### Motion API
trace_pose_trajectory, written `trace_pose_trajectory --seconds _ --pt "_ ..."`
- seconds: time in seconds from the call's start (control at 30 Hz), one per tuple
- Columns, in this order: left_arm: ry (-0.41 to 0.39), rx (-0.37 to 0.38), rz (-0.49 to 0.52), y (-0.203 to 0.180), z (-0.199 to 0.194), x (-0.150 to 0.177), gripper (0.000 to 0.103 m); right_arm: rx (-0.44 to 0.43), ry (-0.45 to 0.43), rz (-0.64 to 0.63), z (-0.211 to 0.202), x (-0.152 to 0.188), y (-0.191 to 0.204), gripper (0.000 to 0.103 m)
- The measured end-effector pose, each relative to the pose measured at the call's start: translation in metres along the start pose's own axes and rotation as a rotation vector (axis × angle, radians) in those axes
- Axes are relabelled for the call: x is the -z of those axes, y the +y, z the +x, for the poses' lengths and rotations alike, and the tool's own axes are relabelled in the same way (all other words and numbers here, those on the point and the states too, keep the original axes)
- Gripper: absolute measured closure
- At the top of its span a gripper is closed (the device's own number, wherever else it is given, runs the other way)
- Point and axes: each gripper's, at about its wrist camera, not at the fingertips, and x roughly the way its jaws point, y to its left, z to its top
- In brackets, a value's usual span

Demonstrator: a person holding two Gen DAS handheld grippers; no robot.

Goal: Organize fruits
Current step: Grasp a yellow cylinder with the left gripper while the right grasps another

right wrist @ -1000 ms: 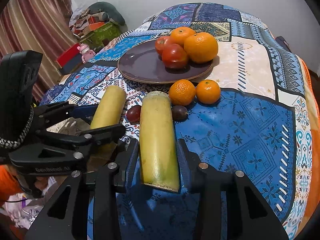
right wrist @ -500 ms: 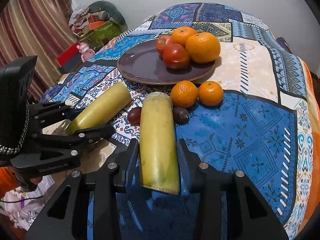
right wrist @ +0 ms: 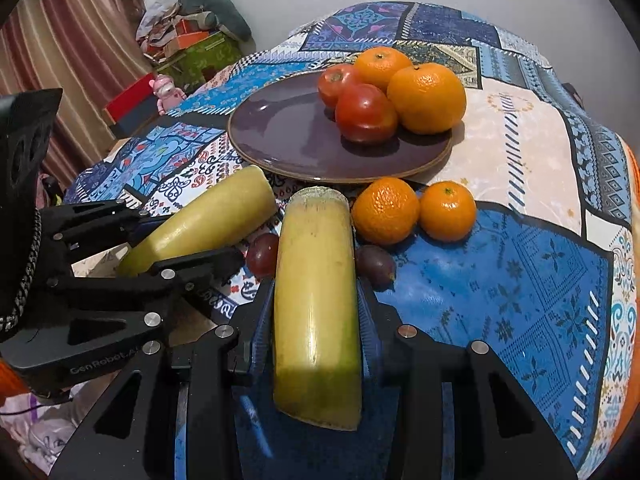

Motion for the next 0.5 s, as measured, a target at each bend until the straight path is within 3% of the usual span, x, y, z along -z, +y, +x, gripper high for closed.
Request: trace_pose_trajectory --seconds 0.3,0.5 --pt "-0.005 0.033 -0.054 0.01 -0.013 0.005 0.067 0.018 -0.064 -0.013 -0.02 0.001 0.002 0.067" --pt "-0.025 0.004 -0.064 0.021 -0.029 0.011 0.067 0.015 -0.102 -0.003 -0.033 -0.009 -0.003 0.067"
